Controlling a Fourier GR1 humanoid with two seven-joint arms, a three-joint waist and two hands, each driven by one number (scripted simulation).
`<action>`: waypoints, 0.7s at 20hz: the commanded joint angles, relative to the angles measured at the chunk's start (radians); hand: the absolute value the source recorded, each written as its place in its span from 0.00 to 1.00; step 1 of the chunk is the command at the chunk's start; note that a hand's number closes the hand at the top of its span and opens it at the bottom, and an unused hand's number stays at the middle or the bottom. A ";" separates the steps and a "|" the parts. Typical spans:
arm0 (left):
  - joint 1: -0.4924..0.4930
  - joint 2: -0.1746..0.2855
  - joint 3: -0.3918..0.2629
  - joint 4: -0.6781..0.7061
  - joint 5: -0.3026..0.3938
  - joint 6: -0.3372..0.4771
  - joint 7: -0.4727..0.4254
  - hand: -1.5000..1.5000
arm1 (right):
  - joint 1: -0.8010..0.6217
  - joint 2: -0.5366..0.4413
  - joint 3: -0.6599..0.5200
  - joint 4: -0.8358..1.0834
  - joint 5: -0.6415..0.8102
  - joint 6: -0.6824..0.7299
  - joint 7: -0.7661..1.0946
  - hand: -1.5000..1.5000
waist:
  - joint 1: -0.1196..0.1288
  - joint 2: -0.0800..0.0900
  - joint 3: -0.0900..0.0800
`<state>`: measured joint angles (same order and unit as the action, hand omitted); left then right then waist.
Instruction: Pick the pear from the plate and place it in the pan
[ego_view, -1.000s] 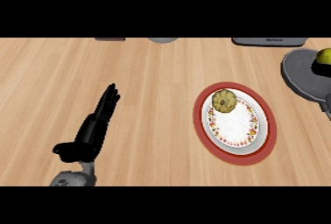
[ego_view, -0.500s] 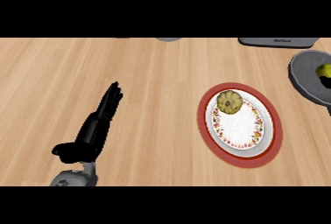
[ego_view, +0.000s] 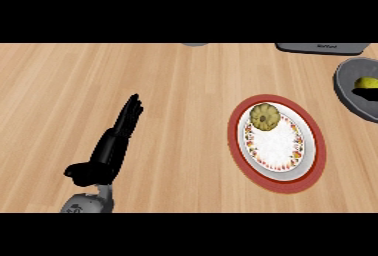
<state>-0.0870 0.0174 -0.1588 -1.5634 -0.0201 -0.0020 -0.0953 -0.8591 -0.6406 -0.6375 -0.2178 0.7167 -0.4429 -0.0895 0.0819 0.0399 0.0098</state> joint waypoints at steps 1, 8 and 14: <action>-0.022 -0.006 0.022 0.035 0.010 0.007 -0.003 0.50 | 0.008 0.009 -0.089 -0.041 -0.096 -0.035 -0.138 0.00 | -0.019 0.000 0.001; 0.038 -0.007 -0.002 -0.011 0.002 0.012 -0.005 0.50 | 0.032 -0.007 -0.230 -0.037 -0.253 0.022 -0.277 0.00 | -0.025 -0.015 -0.002; 0.083 0.011 0.014 -0.014 0.011 0.001 -0.016 0.50 | 0.112 -0.080 -0.294 -0.016 -0.363 0.325 -0.388 0.00 | -0.057 -0.029 -0.006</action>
<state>-0.0432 0.0233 -0.1454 -1.5745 -0.0119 0.0042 -0.0991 -0.7898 -0.6805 -0.8926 -0.2415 0.4170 -0.2756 -0.4125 0.0413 0.0186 0.0060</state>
